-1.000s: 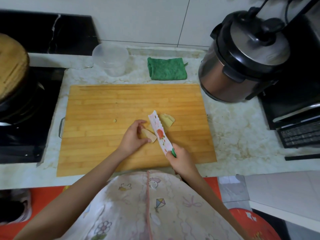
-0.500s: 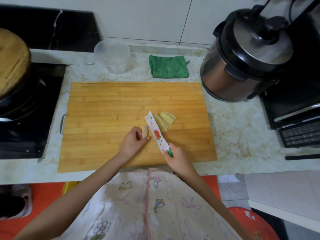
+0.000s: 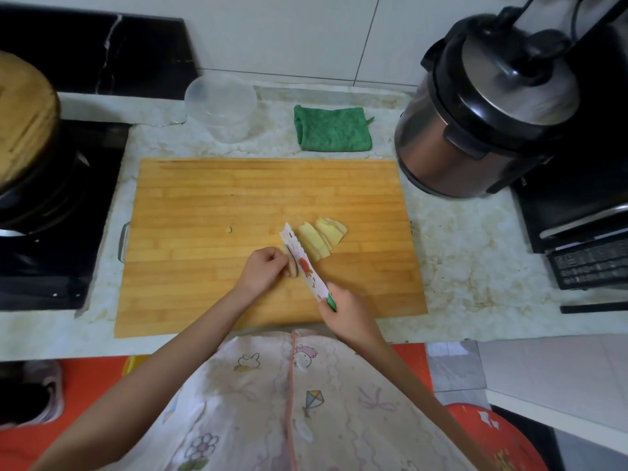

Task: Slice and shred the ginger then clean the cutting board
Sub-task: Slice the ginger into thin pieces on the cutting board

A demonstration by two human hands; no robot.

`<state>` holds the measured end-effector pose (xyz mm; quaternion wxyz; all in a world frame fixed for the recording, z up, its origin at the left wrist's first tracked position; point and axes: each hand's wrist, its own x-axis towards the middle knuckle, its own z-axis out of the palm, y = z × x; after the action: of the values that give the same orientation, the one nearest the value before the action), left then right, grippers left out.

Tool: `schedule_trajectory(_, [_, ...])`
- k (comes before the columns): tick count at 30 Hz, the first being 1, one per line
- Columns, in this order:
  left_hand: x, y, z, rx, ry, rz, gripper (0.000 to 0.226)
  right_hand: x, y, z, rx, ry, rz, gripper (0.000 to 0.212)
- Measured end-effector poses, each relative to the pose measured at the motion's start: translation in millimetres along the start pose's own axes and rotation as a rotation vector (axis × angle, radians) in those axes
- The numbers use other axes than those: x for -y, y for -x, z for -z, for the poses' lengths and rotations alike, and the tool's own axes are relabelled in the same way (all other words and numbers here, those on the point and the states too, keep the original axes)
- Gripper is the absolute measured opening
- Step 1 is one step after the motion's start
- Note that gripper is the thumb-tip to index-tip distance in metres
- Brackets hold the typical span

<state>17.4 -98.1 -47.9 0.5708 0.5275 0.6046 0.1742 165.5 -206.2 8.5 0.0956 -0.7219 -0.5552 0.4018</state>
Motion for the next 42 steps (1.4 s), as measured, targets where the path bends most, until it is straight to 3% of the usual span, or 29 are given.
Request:
schedule_trajectory(3, [-2.5,1.9,-2.0,0.036,0.108,0.034,0.031,1.6,0.6,-1.7,-0.008,0.023,0.002,0.034])
schedule_trajectory(6, [-3.6,2.7,-1.6,0.048,0.161,0.035,0.033,4.0,2.5,-2.8,-0.048,0.02,0.026,0.008])
schedule_trajectory(9, [-2.9,4.0,-0.2,0.073,0.196,0.022,0.034,8.2,2.3,-3.9,-0.077,0.039,0.031,0.033])
schedule_trajectory(12, [-0.2,3.5,1.4,0.093,0.216,0.012,0.035,12.5,2.6,-4.4,-0.075,0.049,0.068,0.04])
schedule_trajectory(42, [2.7,-3.9,5.8,0.179,0.249,0.021,0.034,30.0,2.5,-6.2,-0.09,0.081,0.037,0.045])
